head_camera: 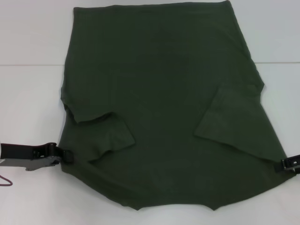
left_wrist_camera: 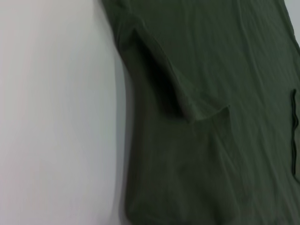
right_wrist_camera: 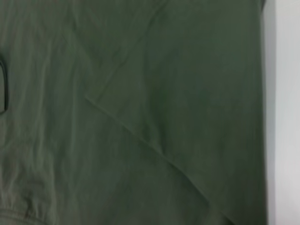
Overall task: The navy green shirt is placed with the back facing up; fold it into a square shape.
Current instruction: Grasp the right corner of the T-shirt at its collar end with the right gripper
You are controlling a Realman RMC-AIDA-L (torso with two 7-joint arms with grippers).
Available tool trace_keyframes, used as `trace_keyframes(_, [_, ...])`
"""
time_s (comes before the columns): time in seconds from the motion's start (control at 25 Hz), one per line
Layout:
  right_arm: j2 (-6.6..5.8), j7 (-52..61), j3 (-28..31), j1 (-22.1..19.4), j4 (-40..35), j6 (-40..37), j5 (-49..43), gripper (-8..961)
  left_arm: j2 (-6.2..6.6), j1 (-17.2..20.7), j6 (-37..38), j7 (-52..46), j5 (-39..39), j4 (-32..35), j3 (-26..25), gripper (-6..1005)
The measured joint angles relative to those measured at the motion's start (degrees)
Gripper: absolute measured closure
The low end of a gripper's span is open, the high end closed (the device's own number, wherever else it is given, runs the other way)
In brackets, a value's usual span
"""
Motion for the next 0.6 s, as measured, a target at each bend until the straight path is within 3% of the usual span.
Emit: trace_keyframes(0.6, [1.06,0.2,-0.8,1.1,0.1,-0.2,0.1,69,0.06,-0.2,-0.1,0.2,-0.1,0.0,0.0,962])
